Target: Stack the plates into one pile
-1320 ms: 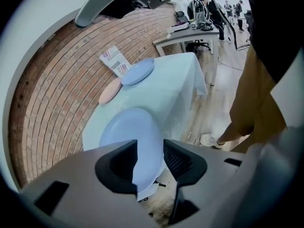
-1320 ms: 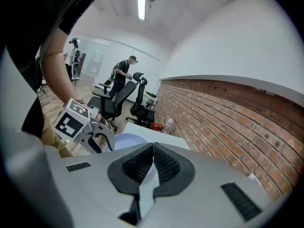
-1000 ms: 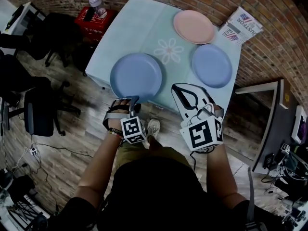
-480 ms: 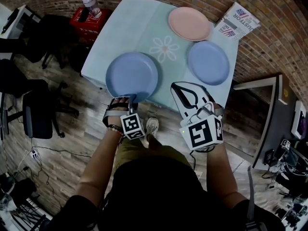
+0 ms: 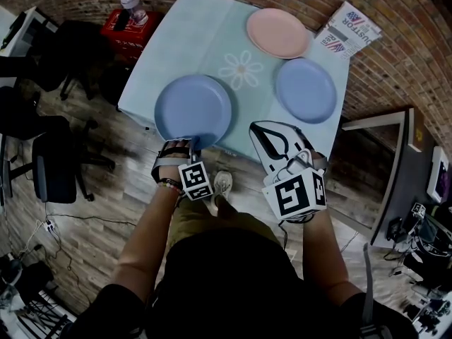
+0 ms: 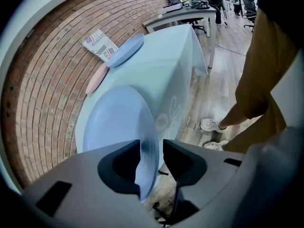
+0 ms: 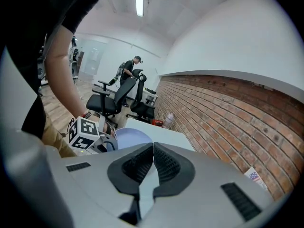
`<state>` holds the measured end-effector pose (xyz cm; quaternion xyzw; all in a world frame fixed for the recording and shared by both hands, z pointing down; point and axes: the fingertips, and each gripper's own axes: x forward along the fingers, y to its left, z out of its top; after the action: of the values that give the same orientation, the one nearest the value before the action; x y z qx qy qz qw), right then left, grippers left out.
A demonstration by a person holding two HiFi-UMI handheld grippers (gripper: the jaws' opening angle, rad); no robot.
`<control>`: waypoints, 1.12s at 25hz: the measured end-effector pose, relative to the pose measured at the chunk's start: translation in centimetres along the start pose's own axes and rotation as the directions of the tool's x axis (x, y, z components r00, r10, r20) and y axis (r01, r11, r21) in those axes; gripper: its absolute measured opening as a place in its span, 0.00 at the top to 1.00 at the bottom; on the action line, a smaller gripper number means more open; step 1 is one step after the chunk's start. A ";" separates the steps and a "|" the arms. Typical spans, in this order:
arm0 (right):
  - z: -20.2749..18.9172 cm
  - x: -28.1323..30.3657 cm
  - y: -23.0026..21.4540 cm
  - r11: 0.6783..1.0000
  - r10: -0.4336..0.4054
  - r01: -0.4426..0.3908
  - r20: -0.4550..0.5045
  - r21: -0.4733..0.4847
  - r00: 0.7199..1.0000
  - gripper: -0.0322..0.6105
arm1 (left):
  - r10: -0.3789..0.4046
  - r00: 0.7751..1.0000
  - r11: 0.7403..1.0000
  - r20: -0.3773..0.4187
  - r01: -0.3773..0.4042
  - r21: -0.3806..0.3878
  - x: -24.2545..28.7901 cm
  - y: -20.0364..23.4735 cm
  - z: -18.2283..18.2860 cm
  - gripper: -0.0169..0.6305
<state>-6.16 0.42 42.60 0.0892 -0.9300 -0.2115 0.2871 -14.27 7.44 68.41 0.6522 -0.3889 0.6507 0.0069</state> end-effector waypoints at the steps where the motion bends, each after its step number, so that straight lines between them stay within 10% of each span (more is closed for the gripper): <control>1: 0.1 0.0 0.1 1.000 0.001 -0.001 0.000 -0.001 1.000 0.89 | 0.006 1.000 1.000 -0.004 -0.006 0.013 0.1 0.0 -0.1 0.73; 18: 2.2 0.9 0.5 0.998 0.007 -0.005 0.025 -0.059 1.000 0.89 | 0.125 0.991 0.988 0.050 -0.129 0.091 -7.0 6.0 -0.5 0.91; 28: 6.4 0.4 -1.2 0.994 -0.049 0.059 0.109 -0.087 0.993 0.89 | 0.304 0.944 0.942 0.127 -0.318 0.109 -16.8 14.3 1.7 0.91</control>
<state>-10.05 1.42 37.48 0.0899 -0.9307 -0.2654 0.2349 -17.71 4.93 46.69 0.6159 -0.4445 0.6307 -0.1590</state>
